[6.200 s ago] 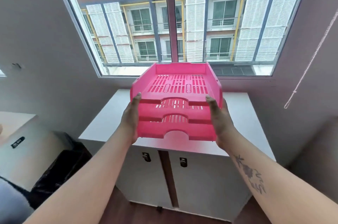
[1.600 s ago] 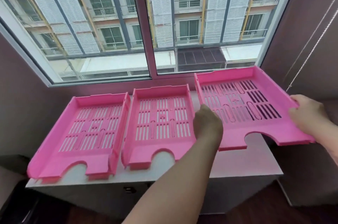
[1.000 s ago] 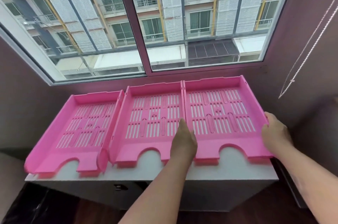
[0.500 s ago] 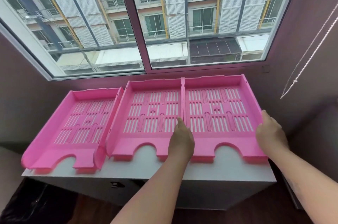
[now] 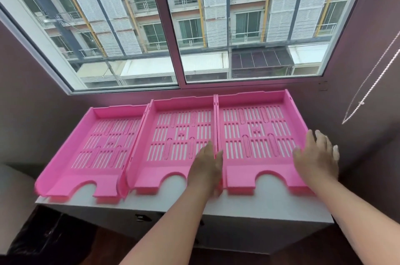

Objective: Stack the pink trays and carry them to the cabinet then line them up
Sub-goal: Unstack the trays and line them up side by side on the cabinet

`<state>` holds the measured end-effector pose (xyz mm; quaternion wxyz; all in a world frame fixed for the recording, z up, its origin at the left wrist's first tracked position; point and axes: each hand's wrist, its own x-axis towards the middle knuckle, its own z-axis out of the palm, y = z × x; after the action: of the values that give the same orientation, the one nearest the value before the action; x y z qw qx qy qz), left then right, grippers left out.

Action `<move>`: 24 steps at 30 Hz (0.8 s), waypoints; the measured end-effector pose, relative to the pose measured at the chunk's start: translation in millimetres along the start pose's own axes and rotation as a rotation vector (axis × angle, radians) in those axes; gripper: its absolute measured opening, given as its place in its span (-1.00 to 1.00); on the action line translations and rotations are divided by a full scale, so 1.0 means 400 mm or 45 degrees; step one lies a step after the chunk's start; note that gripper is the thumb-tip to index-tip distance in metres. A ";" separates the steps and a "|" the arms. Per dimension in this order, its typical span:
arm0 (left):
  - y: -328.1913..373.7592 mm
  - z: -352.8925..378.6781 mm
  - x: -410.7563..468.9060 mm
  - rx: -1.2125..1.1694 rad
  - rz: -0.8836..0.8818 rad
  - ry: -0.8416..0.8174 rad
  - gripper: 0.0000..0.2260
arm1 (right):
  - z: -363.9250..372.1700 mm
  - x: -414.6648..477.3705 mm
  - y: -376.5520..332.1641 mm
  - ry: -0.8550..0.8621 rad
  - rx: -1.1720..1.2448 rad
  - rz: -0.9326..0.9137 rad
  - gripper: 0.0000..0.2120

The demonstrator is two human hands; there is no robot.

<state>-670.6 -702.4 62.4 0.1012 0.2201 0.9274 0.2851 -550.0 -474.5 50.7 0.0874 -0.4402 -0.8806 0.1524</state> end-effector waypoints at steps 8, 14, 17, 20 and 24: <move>-0.285 -0.194 -0.021 0.390 -0.248 0.543 -0.50 | 0.099 -0.161 -0.286 -0.304 0.247 -0.526 -0.24; -0.408 -0.246 -0.029 0.132 -0.548 0.265 -0.44 | 0.163 -0.237 -0.414 -0.597 0.737 -0.152 -0.23; -0.420 -0.251 -0.020 0.079 -0.545 0.277 -0.54 | 0.191 -0.244 -0.433 -0.561 0.825 -0.054 -0.22; -0.433 -0.260 -0.006 0.083 -0.522 0.257 -0.55 | 0.192 -0.241 -0.441 -0.568 0.836 -0.043 -0.20; -0.452 -0.273 0.018 0.010 -0.485 0.216 -0.54 | 0.194 -0.236 -0.454 -0.550 0.858 -0.040 -0.19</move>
<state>-774.6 -885.8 47.6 0.0739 0.0165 0.9585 0.2749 -651.8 -667.9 38.6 0.0420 -0.3311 -0.7860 0.5204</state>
